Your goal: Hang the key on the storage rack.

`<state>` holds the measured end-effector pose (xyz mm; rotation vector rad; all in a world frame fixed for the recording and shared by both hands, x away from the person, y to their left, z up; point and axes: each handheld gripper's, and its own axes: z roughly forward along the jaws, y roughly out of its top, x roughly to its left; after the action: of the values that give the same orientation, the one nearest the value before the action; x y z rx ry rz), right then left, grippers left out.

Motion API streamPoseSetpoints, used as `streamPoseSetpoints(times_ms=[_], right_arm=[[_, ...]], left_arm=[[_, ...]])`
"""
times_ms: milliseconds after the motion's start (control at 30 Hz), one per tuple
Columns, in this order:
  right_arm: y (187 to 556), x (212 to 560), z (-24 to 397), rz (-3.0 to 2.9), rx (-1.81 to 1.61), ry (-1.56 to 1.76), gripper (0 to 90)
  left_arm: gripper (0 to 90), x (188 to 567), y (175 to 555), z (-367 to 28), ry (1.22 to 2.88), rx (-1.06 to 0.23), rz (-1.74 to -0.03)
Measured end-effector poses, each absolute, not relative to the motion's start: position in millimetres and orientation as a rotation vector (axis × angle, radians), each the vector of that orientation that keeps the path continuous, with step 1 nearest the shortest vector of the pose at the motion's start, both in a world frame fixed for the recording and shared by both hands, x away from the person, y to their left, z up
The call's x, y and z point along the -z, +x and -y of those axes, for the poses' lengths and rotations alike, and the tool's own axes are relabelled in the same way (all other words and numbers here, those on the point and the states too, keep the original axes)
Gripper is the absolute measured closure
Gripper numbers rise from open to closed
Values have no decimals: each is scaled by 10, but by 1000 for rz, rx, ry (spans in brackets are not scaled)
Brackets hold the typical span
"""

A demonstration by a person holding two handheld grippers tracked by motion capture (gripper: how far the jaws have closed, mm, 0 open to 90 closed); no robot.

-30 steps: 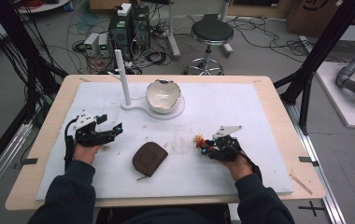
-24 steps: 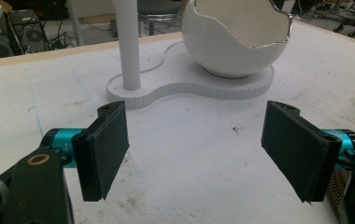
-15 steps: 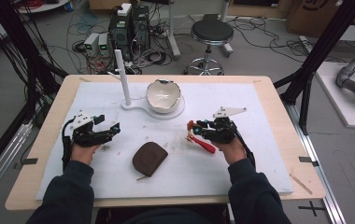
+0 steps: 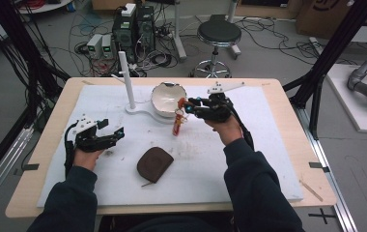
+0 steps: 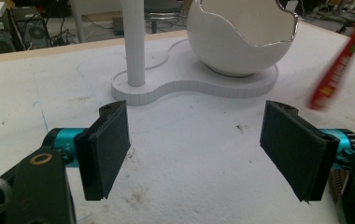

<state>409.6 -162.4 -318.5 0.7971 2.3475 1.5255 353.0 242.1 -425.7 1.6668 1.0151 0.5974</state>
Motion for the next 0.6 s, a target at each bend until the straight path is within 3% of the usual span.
streamPoseSetpoints(times_ms=[600], right_arm=[[4539, 2768, 725, -2398, -1627, 648, 671]], left_arm=[[243, 4263, 3534, -2414, 1673, -591, -1011]])
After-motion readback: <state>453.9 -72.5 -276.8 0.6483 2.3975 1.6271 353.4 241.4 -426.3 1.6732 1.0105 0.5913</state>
